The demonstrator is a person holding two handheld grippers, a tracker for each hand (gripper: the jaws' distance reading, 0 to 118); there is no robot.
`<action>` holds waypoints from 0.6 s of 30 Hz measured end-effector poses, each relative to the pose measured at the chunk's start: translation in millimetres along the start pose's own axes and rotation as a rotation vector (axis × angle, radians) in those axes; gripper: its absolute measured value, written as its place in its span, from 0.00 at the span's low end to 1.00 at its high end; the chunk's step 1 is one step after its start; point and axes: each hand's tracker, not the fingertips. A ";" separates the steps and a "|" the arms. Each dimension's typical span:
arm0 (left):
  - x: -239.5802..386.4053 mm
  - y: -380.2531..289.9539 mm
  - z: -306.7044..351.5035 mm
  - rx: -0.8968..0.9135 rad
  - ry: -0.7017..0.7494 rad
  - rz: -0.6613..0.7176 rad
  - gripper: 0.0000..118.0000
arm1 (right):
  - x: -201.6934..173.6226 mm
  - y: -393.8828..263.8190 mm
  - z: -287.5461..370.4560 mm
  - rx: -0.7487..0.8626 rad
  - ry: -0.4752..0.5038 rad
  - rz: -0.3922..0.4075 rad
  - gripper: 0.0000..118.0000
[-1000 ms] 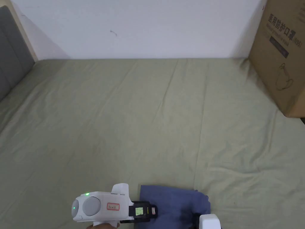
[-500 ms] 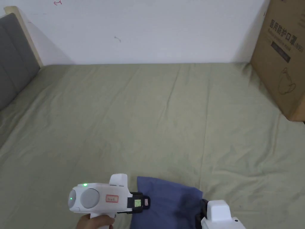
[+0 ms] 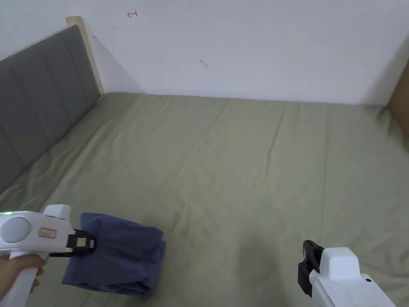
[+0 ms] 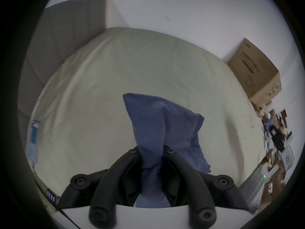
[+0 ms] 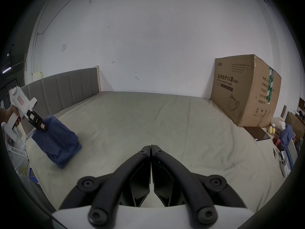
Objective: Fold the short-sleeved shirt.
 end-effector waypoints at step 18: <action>-87.6 21.8 -39.6 -0.112 0.228 0.173 0.55 | -5.5 -7.4 -33.0 -0.070 -0.018 -0.008 0.00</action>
